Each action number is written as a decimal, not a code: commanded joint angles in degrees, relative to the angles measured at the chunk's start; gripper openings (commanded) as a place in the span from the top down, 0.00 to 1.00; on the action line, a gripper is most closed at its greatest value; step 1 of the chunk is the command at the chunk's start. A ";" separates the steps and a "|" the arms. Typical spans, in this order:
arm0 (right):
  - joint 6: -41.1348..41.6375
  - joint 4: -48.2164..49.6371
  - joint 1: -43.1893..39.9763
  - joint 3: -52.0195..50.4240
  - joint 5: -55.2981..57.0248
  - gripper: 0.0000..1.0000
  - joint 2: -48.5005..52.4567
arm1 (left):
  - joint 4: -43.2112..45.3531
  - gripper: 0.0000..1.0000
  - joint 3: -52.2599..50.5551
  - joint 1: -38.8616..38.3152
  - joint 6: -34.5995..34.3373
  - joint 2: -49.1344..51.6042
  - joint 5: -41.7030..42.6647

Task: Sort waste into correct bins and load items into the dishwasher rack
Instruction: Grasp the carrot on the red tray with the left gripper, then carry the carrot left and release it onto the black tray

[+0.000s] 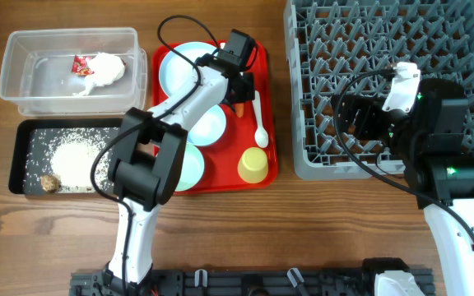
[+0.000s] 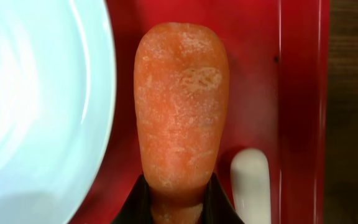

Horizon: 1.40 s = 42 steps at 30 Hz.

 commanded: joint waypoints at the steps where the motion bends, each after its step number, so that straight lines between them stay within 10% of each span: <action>1: -0.44 -0.11 0.00 1.01 1.18 0.00 0.50 | -1.75 0.96 2.32 1.22 -0.07 -9.86 0.61; 12: -0.92 -0.72 0.00 1.01 1.20 0.00 0.50 | -18.82 0.96 2.36 9.53 -0.09 -29.09 -5.31; 22: -1.60 -0.85 0.00 1.01 1.20 0.00 0.50 | -39.82 0.96 0.63 33.68 -2.25 -32.63 -12.46; 31: -1.55 -0.94 0.00 1.01 1.18 0.00 0.50 | -31.93 0.96 -10.14 52.39 -5.25 -32.59 -7.76; 42: -1.53 -1.86 0.00 1.01 1.16 0.00 0.50 | -8.72 0.96 -35.41 54.77 -7.87 -32.59 -4.04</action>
